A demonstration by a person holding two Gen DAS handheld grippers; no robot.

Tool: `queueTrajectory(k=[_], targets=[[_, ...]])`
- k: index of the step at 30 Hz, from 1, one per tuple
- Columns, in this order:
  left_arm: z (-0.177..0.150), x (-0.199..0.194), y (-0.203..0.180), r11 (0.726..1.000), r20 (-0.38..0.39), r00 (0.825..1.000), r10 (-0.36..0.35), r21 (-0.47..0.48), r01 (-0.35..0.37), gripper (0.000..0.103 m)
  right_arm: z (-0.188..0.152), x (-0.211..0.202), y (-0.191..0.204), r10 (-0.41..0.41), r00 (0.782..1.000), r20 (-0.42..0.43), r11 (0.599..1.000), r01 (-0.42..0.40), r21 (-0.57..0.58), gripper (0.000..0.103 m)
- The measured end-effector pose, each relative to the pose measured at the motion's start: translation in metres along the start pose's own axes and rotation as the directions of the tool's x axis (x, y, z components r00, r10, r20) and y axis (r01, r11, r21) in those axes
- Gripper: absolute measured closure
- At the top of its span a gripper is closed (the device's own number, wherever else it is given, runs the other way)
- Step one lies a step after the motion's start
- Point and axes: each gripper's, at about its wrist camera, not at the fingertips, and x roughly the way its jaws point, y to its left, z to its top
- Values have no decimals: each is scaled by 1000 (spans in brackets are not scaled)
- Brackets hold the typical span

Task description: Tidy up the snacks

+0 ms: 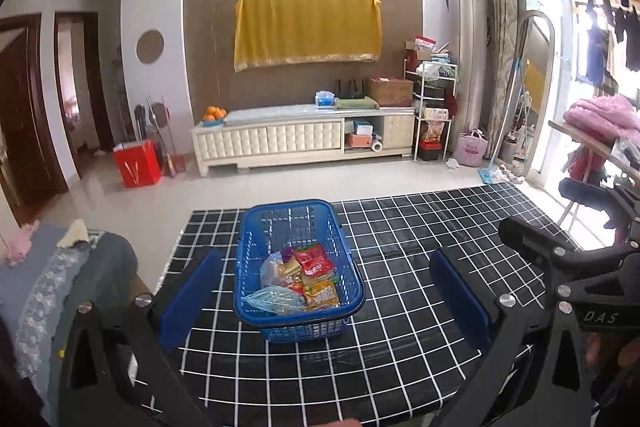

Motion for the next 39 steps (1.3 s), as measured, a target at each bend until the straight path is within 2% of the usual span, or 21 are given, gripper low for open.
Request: queueTrajectory(k=[2,5,9,12,24,27,39], targets=[[0,-8,-5,1000,19,1000,8,5,-8,0,-1,-7,-2,-3,1000,12,1000,3,15,0],[1,-18,-7,1000,26,999,-21,-9,21,0,-1,-15,-3,-2,1000,20,1000,1,26,0],[0,-29,-8,1000,56,998,-8,-13,8,0,-4,-29,-1,-16,999,45,1000,15,17,0],[-3,-32,-9,999,53,998,-30,-21,31,0,-5,-33,-1,-14,998,55,1000,13,18,0],[-11,-42,-10,999,72,997,-36,-16,37,0,-7,-42,0,11,998,59,999,-14,44,0],[-12,-43,-8,998,66,996,-55,-27,57,0,-7,-43,0,8,999,54,999,-11,44,0],[-15,-47,-10,999,80,996,-35,-22,37,0,-8,-47,2,3,999,50,999,-5,49,0]])
